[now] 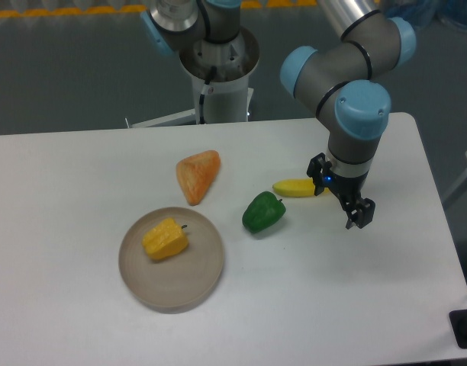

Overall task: Pick up the yellow pepper from the plate
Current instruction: 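Move the gripper over the yellow pepper on the plate and lower it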

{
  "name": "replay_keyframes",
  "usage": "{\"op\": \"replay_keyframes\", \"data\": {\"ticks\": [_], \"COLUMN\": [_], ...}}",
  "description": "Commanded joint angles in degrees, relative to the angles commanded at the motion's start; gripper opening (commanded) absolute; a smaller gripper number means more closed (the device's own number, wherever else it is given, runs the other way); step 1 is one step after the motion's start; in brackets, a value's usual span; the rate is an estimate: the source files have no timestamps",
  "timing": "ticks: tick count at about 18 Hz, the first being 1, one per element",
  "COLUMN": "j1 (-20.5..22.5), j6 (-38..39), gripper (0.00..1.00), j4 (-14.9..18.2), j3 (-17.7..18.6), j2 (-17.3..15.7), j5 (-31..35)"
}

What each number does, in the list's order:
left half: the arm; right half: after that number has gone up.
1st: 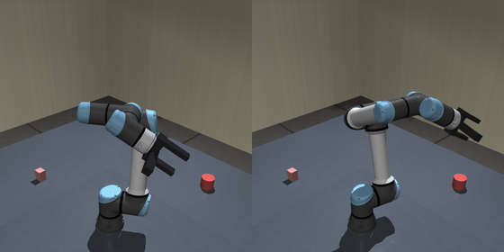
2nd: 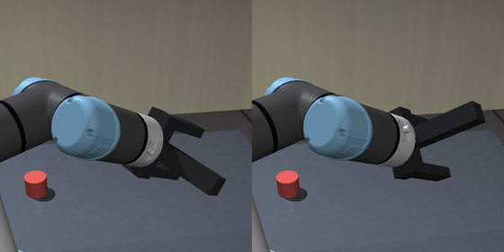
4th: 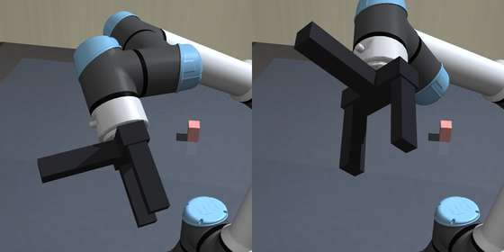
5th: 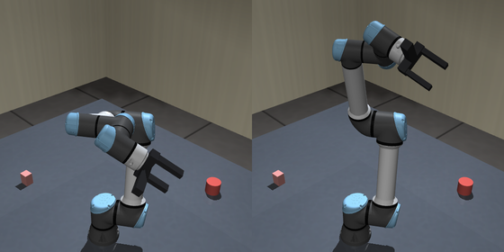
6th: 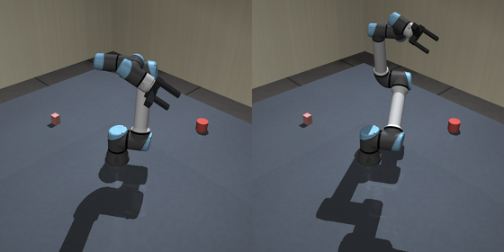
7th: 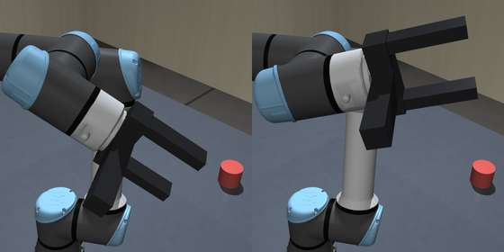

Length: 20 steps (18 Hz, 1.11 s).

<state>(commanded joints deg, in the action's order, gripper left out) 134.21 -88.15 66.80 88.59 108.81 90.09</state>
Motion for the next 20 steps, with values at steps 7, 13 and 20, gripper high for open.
{"op": "replay_keyframes", "data": {"ticks": [7,13,20], "j1": [-0.26,-3.25,-12.90], "j6": [0.62,3.24,13.07], "gripper": [1.00,1.00,1.00], "j4": [0.00,-0.09,-0.26], "j3": [-0.09,5.26,6.59], "j2": [-0.44,-5.27,-5.72], "j5": [-2.46,-5.45,-4.83]}}
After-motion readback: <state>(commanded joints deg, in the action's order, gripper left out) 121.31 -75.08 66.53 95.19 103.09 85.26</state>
